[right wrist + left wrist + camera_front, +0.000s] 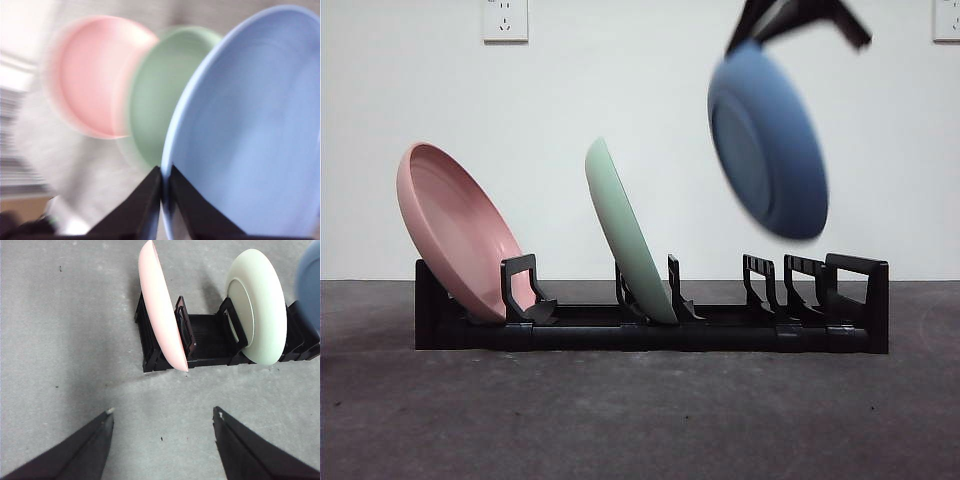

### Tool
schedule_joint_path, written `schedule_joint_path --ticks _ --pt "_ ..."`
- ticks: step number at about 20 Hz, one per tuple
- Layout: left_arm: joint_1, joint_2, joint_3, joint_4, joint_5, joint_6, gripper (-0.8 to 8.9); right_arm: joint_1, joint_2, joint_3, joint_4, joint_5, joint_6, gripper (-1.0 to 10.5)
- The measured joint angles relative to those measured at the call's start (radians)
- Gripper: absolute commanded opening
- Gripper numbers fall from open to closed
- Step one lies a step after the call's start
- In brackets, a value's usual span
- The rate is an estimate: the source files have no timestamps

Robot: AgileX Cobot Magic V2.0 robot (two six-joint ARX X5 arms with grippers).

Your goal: Place the plate

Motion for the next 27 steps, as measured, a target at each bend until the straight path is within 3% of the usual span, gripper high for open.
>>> schedule_joint_path --ticks 5,9,14,18,21,27 --pt "0.0 0.0 0.0 0.0 0.0 0.0 3.12 0.023 -0.127 0.058 -0.161 -0.015 -0.094 0.1" --pt "0.0 0.0 0.0 0.0 0.0 0.0 3.12 0.123 -0.285 0.0 -0.218 0.128 -0.182 0.1" --pt "0.0 0.0 0.0 0.0 0.0 0.0 3.12 0.263 -0.525 -0.294 -0.192 0.234 -0.207 0.1" --pt "0.0 0.0 0.0 0.0 0.0 0.0 3.12 0.43 -0.645 -0.581 -0.146 0.409 -0.208 0.1" --pt "0.0 0.0 0.0 0.0 0.0 0.0 3.13 0.587 -0.645 -0.708 -0.091 0.544 -0.209 0.1" --pt "0.0 0.0 0.0 0.0 0.0 0.0 3.12 0.811 -0.469 -0.734 0.079 0.602 -0.202 0.1"
